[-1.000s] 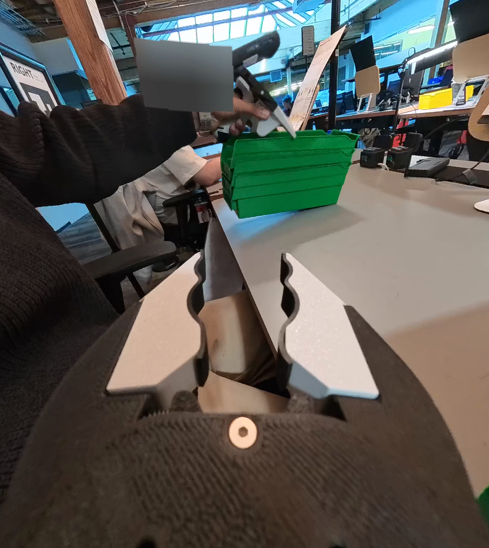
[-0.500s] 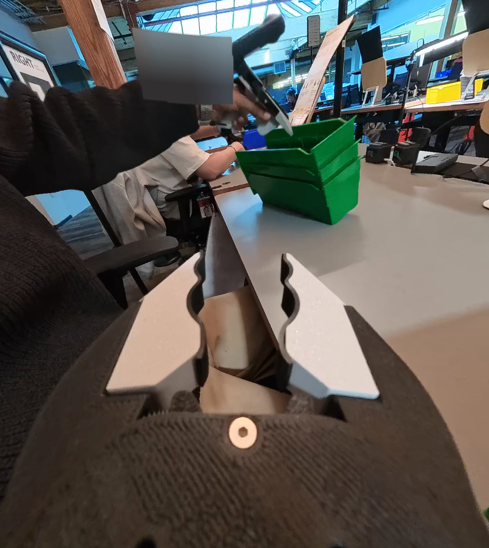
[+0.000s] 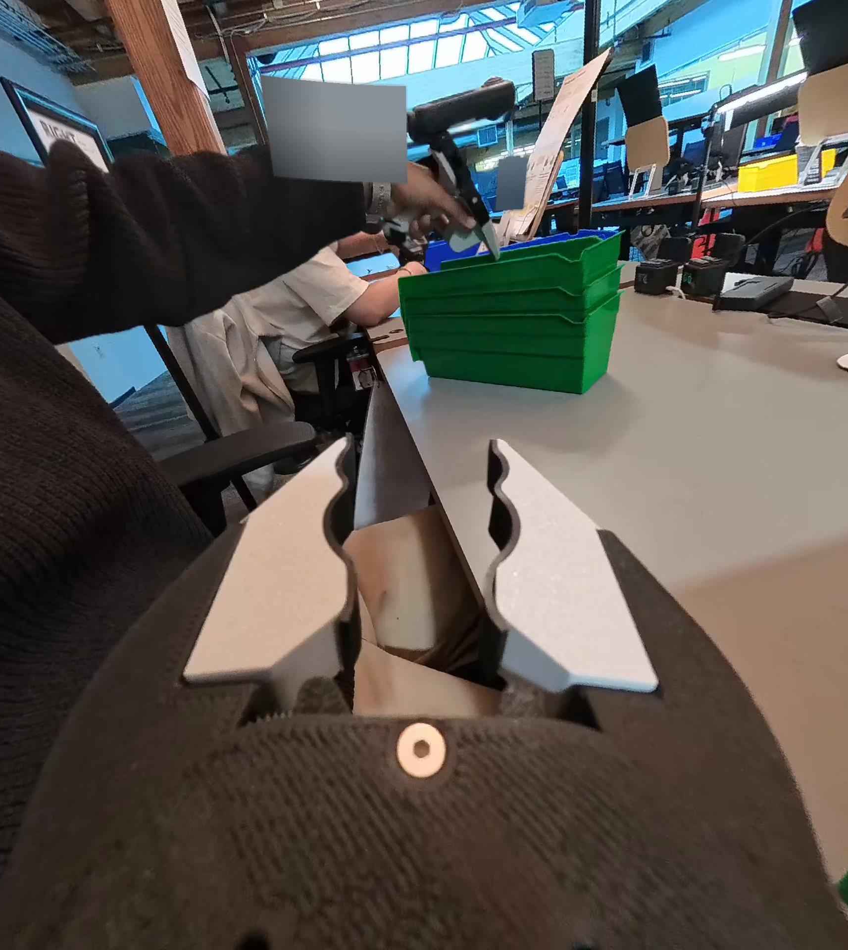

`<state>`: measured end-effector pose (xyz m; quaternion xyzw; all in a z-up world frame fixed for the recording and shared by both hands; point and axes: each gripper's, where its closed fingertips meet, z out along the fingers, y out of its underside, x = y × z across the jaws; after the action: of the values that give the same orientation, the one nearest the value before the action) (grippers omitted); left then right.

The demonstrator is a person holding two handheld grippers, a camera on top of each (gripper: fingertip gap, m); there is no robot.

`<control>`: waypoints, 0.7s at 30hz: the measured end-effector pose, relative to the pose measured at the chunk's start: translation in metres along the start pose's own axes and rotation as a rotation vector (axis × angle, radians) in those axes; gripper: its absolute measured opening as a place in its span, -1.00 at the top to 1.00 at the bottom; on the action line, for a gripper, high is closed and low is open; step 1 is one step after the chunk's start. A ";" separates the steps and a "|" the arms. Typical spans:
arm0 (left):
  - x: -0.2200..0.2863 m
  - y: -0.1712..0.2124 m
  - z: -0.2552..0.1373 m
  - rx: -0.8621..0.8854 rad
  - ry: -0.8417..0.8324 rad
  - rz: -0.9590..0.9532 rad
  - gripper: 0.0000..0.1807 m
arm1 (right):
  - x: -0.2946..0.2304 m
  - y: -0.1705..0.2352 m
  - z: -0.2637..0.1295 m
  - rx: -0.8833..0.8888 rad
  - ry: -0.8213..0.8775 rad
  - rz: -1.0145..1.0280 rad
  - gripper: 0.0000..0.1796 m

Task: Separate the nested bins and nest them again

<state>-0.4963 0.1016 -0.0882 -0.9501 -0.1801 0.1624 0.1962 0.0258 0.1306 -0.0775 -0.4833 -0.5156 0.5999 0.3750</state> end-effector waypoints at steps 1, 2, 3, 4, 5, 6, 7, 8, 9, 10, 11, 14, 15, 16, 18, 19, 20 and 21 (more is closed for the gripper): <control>0.000 0.003 -0.002 -0.025 0.025 -0.014 0.80 | 0.000 -0.001 0.000 0.002 0.002 -0.004 0.44; 0.000 0.007 -0.004 -0.058 0.040 -0.003 0.82 | 0.000 -0.001 -0.001 0.004 0.003 -0.007 0.44; 0.000 0.013 -0.006 -0.094 0.049 0.021 0.83 | 0.000 -0.002 -0.001 0.005 0.001 -0.005 0.44; -0.001 0.020 -0.008 -0.132 0.055 0.032 0.83 | 0.000 -0.002 -0.001 0.006 -0.003 -0.001 0.44; -0.002 0.027 -0.011 -0.172 0.060 0.035 0.83 | -0.001 -0.001 -0.001 0.004 -0.008 0.004 0.44; -0.003 0.034 -0.014 -0.211 0.064 0.035 0.84 | -0.001 -0.001 -0.001 0.004 -0.012 0.008 0.44; -0.004 0.042 -0.017 -0.249 0.067 0.037 0.84 | -0.002 -0.002 -0.001 0.006 -0.014 0.009 0.44; -0.004 0.050 -0.021 -0.285 0.071 0.035 0.85 | -0.003 -0.002 -0.001 0.009 -0.016 0.007 0.44; -0.005 0.058 -0.025 -0.318 0.077 0.033 0.87 | -0.003 -0.003 -0.002 0.011 -0.018 0.005 0.44; -0.004 0.065 -0.030 -0.348 0.091 0.030 0.88 | -0.005 -0.004 -0.002 0.012 -0.022 0.006 0.44; 0.000 0.071 -0.036 -0.362 0.128 0.014 0.82 | -0.006 -0.004 -0.002 0.014 -0.026 0.009 0.44; 0.025 0.056 -0.059 -0.182 0.284 -0.102 0.30 | -0.010 0.000 0.000 0.010 -0.039 0.018 0.44; 0.036 0.052 -0.069 -0.106 0.321 -0.103 0.30 | -0.010 0.001 0.001 0.001 -0.042 0.018 0.44; 0.046 0.053 -0.076 -0.055 0.335 -0.080 0.30 | -0.011 0.003 0.002 -0.006 -0.045 0.017 0.44; 0.074 0.074 -0.081 -0.056 0.362 0.025 0.31 | -0.011 0.005 0.005 -0.013 -0.050 0.021 0.44; 0.087 0.087 -0.078 -0.083 0.364 0.079 0.29 | -0.011 0.006 0.006 -0.014 -0.053 0.025 0.44; 0.096 0.100 -0.071 -0.117 0.351 0.127 0.26 | -0.012 0.006 0.006 -0.016 -0.056 0.030 0.44; 0.103 0.111 -0.063 -0.151 0.335 0.166 0.25 | -0.012 0.007 0.007 -0.019 -0.059 0.032 0.44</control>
<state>-0.3506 0.0285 -0.1058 -0.9874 -0.0779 0.0038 0.1377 0.0221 0.1158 -0.0820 -0.4772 -0.5241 0.6151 0.3454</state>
